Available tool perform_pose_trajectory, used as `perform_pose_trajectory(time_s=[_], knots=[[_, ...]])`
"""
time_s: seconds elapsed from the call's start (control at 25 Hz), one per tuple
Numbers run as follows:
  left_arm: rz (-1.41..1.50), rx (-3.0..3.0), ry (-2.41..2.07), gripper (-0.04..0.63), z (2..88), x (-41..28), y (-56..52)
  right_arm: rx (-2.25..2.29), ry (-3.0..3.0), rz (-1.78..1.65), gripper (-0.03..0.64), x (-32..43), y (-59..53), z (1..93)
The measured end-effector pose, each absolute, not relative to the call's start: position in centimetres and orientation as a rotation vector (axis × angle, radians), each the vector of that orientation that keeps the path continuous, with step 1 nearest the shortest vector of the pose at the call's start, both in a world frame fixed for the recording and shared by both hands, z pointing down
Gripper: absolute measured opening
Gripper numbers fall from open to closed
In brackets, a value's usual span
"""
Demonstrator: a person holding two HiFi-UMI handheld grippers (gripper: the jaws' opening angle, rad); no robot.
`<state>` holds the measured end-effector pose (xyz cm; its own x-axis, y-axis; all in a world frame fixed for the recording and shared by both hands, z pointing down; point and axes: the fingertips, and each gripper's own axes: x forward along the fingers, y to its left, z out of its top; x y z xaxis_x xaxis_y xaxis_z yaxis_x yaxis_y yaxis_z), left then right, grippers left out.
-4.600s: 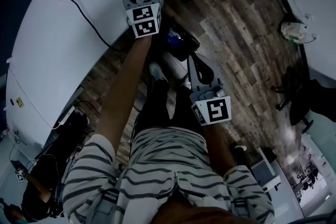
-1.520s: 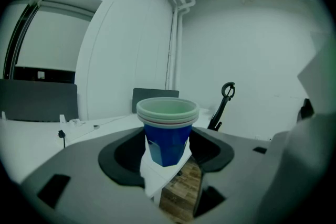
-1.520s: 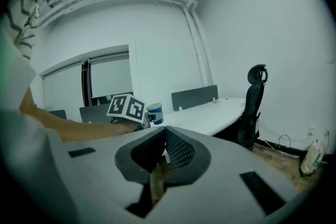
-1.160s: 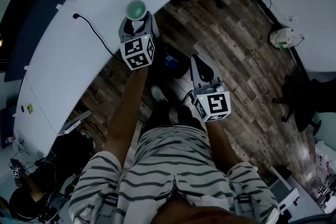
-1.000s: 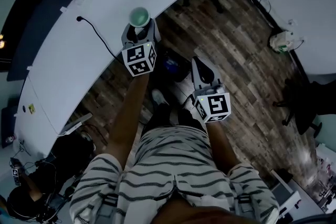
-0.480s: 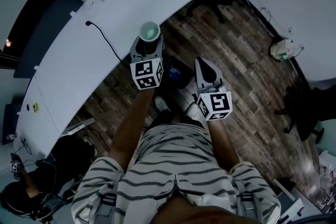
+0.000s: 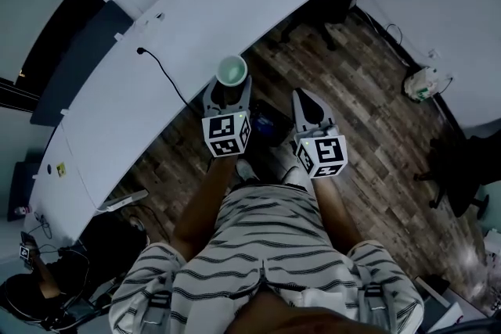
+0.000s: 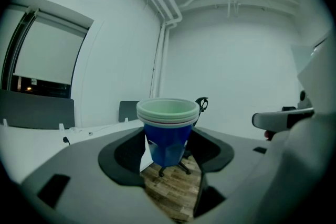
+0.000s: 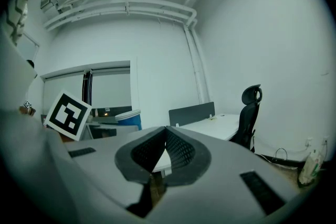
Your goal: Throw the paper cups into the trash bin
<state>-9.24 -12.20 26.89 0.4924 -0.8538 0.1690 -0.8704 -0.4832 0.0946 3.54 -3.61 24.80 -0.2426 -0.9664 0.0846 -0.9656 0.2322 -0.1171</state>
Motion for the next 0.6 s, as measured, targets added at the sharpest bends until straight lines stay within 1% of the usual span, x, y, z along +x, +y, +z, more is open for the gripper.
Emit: perform_pose_trajectory(time_s=[0.6], knots=[[0.136,2.615,-1.414,0.279,26.1,-8.0,-9.2,-1.932,2.472,-0.215,0.015,4.3,-4.2,24.8]])
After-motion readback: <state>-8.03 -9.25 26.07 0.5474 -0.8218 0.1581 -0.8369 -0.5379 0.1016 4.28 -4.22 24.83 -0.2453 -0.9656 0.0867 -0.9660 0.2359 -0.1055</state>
